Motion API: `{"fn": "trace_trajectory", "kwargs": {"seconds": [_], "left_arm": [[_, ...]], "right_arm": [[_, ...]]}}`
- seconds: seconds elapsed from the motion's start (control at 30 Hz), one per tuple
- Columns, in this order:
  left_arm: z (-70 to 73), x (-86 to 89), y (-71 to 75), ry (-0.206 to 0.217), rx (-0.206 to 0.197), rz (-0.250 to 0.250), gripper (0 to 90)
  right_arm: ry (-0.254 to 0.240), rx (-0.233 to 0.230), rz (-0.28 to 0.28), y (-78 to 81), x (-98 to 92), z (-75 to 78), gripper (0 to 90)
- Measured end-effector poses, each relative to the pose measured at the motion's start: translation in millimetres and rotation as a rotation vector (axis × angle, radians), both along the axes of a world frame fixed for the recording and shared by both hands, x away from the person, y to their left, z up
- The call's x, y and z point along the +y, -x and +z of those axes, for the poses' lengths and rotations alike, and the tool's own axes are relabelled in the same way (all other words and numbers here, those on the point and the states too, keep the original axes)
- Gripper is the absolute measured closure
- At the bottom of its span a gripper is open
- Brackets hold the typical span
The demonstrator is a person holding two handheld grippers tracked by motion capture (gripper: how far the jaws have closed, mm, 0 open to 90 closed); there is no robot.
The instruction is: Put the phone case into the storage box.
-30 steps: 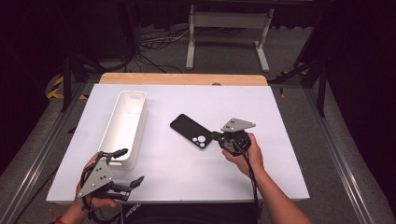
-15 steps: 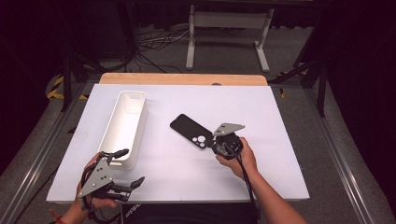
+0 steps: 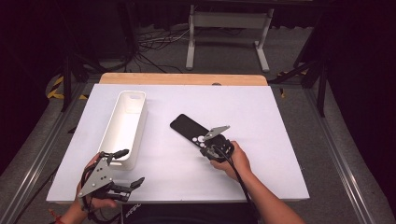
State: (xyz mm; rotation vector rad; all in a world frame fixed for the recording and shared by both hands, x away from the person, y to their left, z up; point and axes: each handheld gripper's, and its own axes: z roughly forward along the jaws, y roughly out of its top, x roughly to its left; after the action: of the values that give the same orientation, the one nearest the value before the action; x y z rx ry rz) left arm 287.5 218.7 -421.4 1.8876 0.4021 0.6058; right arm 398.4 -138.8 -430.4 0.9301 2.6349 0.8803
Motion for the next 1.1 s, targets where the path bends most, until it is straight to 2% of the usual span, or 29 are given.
{"fn": "trace_trajectory", "kwargs": {"seconds": [0.13,0.3,0.67,0.9,1.1], "left_arm": [[0.2,1.4,0.6,0.002,0.0,0.001,5.3],[1.6,4.8,1.1,0.012,-0.001,0.0,5.2],[1.5,3.7,2.1,0.011,0.002,-0.002,5.2],[0.6,2.1,1.1,0.002,0.008,-0.006,5.3],[0.3,2.5,0.7,-0.002,0.005,-0.007,5.1]], "right_arm": [[0.029,0.026,-0.013,-5.6,6.1,-5.1,90.0],[0.04,0.04,-0.022,-11.3,7.4,-7.7,90.0],[0.053,0.026,-0.039,-13.7,10.8,-8.5,90.0],[0.057,0.014,-0.051,-16.6,8.1,-8.7,90.0],[0.065,0.011,-0.082,-20.7,1.8,-8.0,90.0]]}}
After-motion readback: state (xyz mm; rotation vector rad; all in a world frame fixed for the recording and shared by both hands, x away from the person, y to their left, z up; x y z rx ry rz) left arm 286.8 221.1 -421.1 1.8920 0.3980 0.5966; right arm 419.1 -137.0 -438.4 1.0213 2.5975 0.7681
